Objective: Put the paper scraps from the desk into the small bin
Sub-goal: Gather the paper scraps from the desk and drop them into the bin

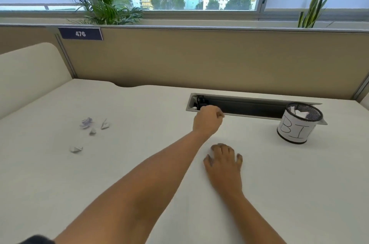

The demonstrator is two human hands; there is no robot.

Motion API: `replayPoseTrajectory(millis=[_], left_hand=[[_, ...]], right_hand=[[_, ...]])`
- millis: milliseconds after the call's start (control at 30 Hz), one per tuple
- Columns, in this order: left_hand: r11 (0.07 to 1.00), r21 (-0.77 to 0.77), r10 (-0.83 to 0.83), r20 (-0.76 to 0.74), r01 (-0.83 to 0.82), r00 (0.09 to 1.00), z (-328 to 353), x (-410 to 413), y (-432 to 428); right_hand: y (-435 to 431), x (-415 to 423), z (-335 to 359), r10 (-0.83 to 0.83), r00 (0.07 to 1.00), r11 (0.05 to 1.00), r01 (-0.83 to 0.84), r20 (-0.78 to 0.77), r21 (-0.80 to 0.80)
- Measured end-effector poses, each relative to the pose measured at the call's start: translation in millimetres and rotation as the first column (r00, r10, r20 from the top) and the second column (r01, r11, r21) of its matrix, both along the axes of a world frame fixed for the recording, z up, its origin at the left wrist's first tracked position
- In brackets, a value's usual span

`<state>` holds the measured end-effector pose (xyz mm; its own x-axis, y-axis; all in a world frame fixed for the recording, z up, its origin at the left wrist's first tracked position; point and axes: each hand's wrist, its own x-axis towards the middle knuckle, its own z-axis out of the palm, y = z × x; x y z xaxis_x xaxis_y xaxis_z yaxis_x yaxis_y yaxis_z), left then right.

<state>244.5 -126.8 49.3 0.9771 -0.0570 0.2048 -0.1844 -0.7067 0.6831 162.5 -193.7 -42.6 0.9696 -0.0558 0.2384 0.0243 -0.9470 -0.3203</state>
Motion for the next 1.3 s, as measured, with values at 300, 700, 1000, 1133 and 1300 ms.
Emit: replayPoseTrajectory(millis=[300, 700, 1000, 1133, 1300], left_hand=[[0.844, 0.265, 0.491, -0.032, -0.467, 0.87, -43.2, -47.7, 208.6], [0.691, 0.374, 0.72, -0.284, -0.619, 0.633, -71.3, -70.1, 292.0], [0.803, 0.365, 0.578, -0.278, -0.472, 0.767, -63.7, -44.6, 297.2], [0.809, 0.428, 0.549, -0.308, -0.402, 0.777, -61.3, -36.9, 303.6], [0.759, 0.538, 0.537, -0.198, -0.367, 0.82, -64.6, -40.8, 306.3]], right_hand=[[2.3, -2.5, -0.9, 0.001, 1.0, 0.999, -0.001, -0.012, 0.032], [6.4, -3.1, 1.1, -0.029, 1.0, 0.998, 0.028, 0.003, 0.049], [6.2, -1.9, 2.0, -0.029, 0.999, 0.999, 0.03, -0.02, 0.043], [6.3, -0.9, -0.1, -0.033, 0.999, 0.999, 0.033, -0.006, 0.029], [6.3, -1.0, -3.0, -0.036, 0.999, 0.999, 0.036, 0.02, 0.025]])
